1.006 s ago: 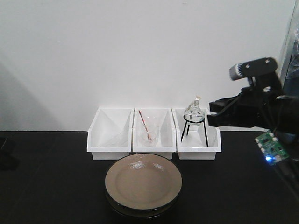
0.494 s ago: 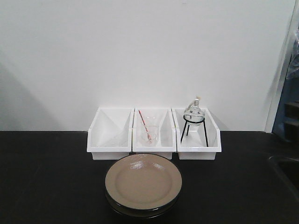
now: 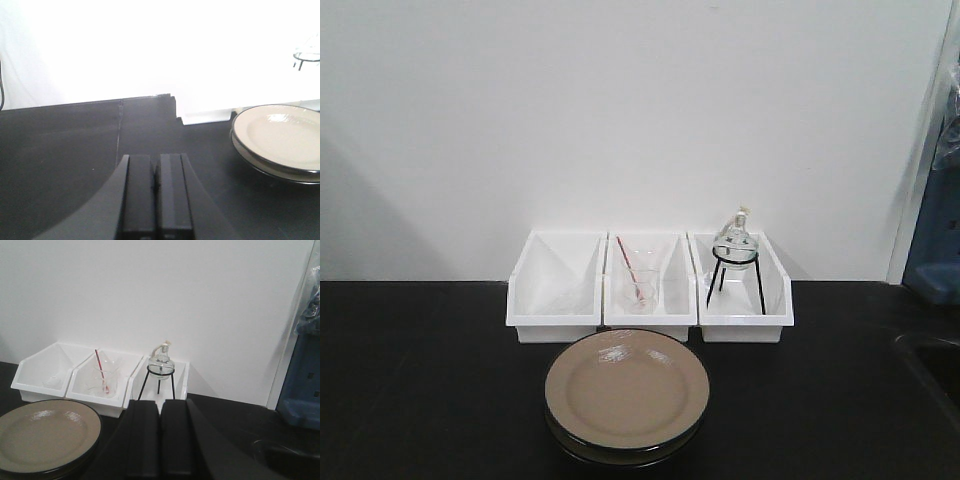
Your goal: Arrange circular plates on left workspace
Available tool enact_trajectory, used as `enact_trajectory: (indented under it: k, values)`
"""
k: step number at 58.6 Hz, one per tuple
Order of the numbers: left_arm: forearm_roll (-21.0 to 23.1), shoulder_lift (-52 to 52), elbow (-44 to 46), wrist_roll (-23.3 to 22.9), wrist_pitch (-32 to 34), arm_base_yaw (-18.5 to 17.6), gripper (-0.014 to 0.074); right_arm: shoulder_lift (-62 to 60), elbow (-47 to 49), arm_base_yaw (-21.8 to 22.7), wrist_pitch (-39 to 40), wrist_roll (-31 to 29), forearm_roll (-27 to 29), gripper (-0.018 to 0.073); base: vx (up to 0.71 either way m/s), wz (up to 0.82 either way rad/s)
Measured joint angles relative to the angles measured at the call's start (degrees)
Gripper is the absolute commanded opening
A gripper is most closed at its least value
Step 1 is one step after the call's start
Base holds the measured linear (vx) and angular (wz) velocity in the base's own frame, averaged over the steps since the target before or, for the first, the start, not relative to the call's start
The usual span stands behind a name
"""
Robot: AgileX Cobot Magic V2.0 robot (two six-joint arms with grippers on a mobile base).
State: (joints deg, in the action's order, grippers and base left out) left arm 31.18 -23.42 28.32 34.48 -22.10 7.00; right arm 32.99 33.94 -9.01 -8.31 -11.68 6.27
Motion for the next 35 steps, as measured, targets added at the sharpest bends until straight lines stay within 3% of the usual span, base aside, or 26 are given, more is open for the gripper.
enact_trajectory:
  k: [35]
  values:
    - [-0.4, 2.0, -1.1, 0.0, -0.5, 0.0, 0.0, -0.2, -1.0, 0.0, -0.6, 0.0, 0.0, 0.0, 0.0, 0.0]
